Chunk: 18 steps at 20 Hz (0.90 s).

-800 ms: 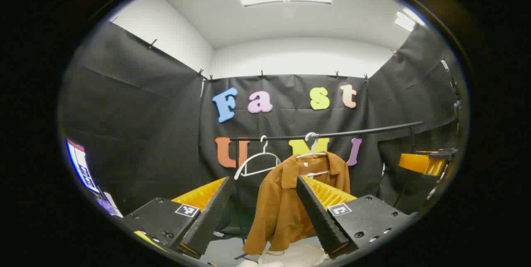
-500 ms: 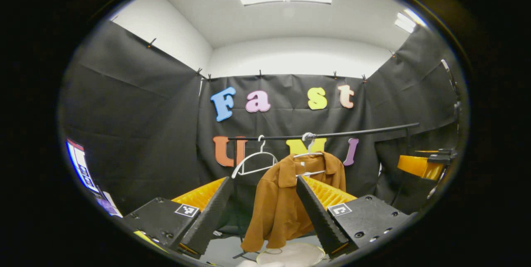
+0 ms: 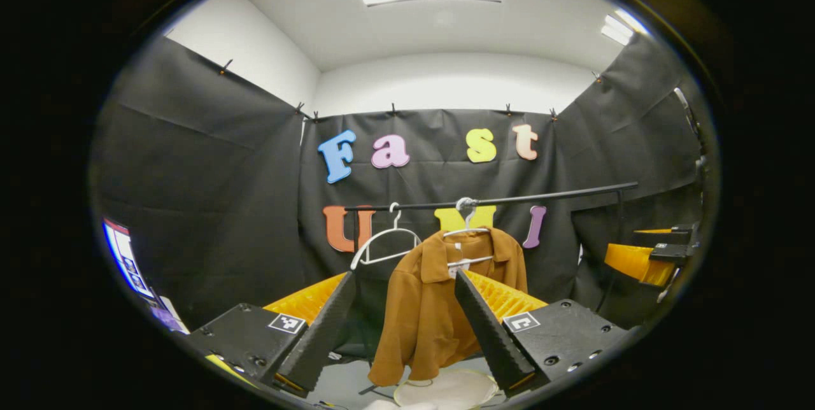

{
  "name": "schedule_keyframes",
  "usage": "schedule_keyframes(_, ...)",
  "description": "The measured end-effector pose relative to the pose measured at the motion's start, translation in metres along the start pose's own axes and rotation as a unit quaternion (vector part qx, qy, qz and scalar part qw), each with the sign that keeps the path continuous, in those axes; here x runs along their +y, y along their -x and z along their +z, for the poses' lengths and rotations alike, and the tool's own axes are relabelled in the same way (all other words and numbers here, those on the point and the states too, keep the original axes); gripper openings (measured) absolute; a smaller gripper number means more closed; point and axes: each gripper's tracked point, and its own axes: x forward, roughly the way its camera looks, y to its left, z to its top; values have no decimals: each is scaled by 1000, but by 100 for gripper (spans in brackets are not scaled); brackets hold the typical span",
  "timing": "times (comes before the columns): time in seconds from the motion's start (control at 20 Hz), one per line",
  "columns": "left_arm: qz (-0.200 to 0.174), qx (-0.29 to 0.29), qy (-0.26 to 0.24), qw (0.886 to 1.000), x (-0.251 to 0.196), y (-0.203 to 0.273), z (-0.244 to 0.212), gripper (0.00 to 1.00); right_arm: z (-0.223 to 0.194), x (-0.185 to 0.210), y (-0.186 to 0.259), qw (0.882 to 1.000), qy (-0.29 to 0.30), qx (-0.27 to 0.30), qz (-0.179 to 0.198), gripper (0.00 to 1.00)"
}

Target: Grasp the clothes on the hanger with both hands and then place them into the laundry hamper below.

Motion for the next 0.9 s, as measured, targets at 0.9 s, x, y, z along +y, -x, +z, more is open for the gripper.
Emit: schedule_keyframes(0.9, 16, 42, 4, 999, -77, -153, -99, 100, -83, -18, -206, 993, -31, 49, 98, 100)
